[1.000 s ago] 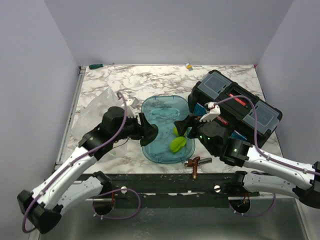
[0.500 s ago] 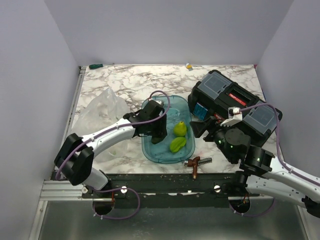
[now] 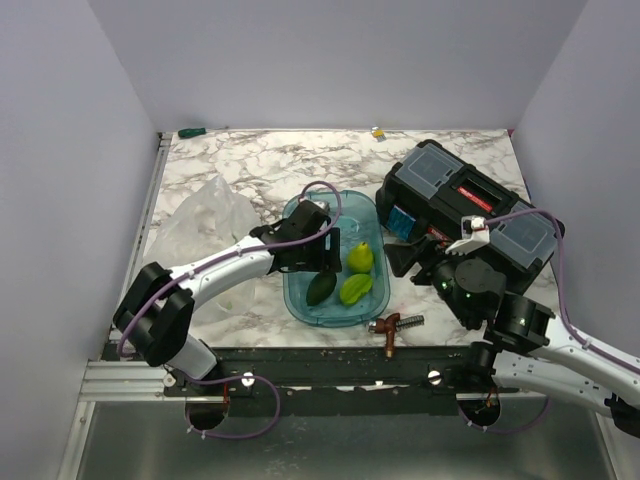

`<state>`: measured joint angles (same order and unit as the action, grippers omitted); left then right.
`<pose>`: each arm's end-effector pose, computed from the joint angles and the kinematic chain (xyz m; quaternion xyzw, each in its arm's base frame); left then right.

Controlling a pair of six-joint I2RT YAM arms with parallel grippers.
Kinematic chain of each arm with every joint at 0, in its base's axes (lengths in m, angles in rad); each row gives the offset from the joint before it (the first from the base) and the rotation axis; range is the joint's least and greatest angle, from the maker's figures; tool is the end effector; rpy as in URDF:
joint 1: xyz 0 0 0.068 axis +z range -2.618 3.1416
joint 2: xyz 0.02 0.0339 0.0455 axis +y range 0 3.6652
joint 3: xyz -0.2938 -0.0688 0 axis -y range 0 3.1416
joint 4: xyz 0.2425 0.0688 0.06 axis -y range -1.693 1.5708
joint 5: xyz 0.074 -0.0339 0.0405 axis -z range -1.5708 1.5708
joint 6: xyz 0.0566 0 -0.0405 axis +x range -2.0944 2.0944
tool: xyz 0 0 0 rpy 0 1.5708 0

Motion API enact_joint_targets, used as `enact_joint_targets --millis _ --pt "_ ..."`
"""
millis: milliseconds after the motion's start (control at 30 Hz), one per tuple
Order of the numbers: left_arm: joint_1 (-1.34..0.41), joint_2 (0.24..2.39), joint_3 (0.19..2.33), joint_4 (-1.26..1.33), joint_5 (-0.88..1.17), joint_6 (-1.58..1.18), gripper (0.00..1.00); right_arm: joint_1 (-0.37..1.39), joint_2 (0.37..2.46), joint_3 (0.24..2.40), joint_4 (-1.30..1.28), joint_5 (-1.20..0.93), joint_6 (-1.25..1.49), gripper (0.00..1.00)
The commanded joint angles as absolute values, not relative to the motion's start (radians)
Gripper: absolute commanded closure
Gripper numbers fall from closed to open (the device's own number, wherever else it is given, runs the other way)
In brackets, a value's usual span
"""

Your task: Take the fake fruits out of the plastic bag

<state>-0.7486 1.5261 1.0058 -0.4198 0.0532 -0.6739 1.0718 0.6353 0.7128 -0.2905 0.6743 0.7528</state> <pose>0.2354 -0.2228 0.2331 0.0437 0.9494 -0.2215 0.2184 0.0962 0.1027 0.3415 0.0884 0.7581 0.3111 0.5662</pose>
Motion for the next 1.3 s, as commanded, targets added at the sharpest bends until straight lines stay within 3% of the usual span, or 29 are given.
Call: enact_joint_targets --millis 0,333,667,1033,1267 --pt "-0.753 1.453 1.009 -0.429 0.067 -0.654 0.23 1.071 0.648 0.709 -0.300 0.687 0.760 0.21" --pt "-0.753 1.175 1.125 -0.567 0.009 -0.576 0.22 1.070 0.668 0.774 -0.315 0.677 0.714 0.20" --pt "-0.753 0.843 1.375 -0.621 -0.133 -0.456 0.16 1.070 0.733 1.058 -0.349 0.651 0.534 0.15" --pt "-0.753 0.655 1.510 -0.559 -0.213 -0.376 0.11 1.069 0.702 1.214 -0.270 0.597 0.439 0.10" --pt "-0.753 0.606 1.522 -0.555 -0.257 -0.357 0.11 1.070 0.656 1.187 -0.162 0.536 0.400 0.05"
